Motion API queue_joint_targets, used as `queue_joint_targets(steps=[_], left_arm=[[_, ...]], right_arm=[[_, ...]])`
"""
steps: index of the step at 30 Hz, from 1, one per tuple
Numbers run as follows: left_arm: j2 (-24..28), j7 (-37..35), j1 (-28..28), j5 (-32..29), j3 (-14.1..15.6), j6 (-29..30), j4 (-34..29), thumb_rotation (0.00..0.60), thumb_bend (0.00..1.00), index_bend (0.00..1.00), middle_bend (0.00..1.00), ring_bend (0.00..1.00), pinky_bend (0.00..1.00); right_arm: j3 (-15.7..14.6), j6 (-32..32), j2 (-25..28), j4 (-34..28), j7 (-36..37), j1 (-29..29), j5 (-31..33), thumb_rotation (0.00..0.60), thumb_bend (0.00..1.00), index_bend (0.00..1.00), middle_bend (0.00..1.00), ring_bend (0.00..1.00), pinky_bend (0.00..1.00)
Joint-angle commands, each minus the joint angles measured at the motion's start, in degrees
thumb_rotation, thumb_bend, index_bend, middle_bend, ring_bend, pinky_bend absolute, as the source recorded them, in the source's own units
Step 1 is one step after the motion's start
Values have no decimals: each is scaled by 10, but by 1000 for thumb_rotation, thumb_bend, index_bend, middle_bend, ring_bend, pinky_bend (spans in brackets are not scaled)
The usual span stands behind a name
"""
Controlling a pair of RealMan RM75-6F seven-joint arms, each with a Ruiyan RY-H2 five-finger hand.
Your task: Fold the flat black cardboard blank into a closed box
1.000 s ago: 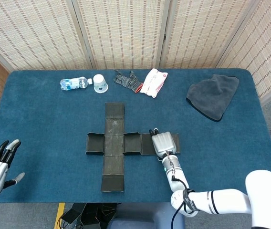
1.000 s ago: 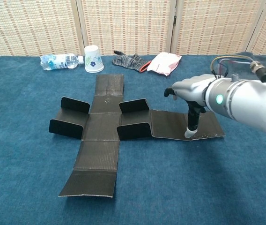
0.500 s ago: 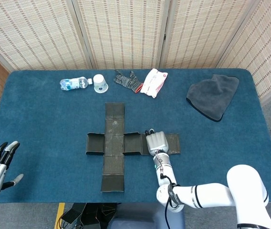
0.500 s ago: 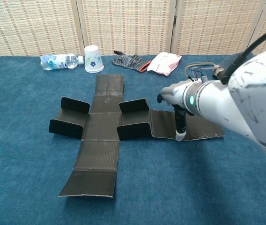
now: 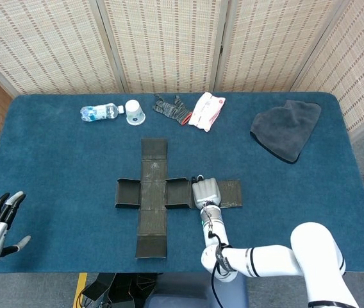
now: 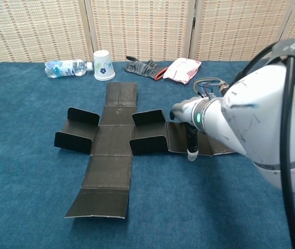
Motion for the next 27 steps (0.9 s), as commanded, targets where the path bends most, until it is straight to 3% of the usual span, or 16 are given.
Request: queue_joint_targets(steps=[1,27], left_arm=[[-2,-6,1,-1,0,0,5,600,142,16,0,52,172],[-19,-41,0,2,3,2,43,600,143,17,0,52,171]], right_arm=[[-1,1,-7,12,-1,4,0,600,0,49,121,776,866],[1,14,-37,50,-17,13,-1,600,0,49,131,776,866]])
